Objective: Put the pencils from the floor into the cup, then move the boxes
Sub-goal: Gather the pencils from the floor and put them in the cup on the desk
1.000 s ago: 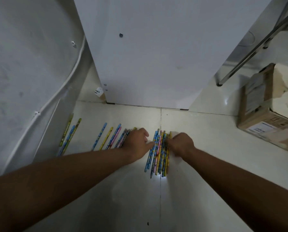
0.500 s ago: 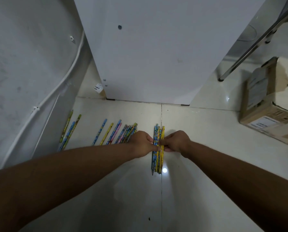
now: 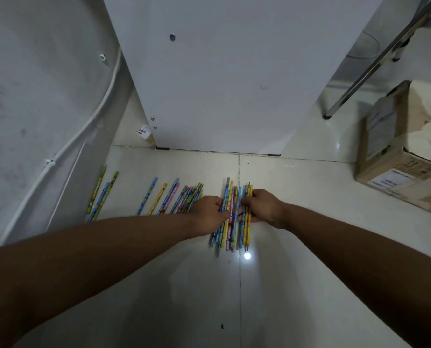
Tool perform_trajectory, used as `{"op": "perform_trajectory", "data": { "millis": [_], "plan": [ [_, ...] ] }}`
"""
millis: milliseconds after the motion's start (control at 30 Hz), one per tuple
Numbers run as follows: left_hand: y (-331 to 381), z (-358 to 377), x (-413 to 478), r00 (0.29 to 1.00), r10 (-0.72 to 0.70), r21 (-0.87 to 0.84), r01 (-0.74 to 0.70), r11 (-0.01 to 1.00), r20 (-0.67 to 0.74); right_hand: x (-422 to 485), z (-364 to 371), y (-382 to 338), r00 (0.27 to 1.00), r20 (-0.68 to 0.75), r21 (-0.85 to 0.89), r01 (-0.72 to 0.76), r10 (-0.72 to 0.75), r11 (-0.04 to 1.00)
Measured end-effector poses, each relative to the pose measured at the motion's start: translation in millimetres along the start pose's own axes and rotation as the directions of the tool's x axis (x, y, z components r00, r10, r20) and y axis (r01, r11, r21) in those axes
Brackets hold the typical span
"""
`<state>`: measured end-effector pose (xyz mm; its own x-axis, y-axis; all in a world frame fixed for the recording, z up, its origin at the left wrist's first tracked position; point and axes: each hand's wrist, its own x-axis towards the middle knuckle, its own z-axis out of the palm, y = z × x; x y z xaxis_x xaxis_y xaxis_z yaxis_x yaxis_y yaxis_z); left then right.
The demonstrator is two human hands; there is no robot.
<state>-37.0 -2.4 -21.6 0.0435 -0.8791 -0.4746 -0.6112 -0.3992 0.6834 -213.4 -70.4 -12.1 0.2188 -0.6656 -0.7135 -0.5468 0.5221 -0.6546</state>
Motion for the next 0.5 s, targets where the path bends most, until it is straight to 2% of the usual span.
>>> {"op": "perform_trajectory", "data": {
  "millis": [133,233,333,400,500],
  "plan": [
    [0,-2,0,1.0,-0.028,-0.08,0.028,0.996,-0.008,-6,2,-5,0.999,-0.037,-0.048,-0.018,0.017,0.999],
    [-2,2,-1,0.998,-0.048,-0.092,0.045,0.995,-0.027,-5,10,-3,0.988,-0.152,-0.204,0.009,-0.04,0.979],
    [-6,12,-3,0.998,-0.03,-0.125,0.024,0.992,-0.052,2,14,5,0.959,-0.25,-0.404,0.019,-0.13,0.915],
    [-5,14,-3,0.997,-0.043,-0.118,0.036,0.992,-0.057,3,17,7,0.944,-0.278,-0.502,0.016,-0.178,0.865],
    [-1,6,-9,0.995,-0.051,-0.028,0.049,0.998,-0.087,1,18,2,0.949,-0.282,-0.523,-0.027,-0.143,0.852]
  ]
}}
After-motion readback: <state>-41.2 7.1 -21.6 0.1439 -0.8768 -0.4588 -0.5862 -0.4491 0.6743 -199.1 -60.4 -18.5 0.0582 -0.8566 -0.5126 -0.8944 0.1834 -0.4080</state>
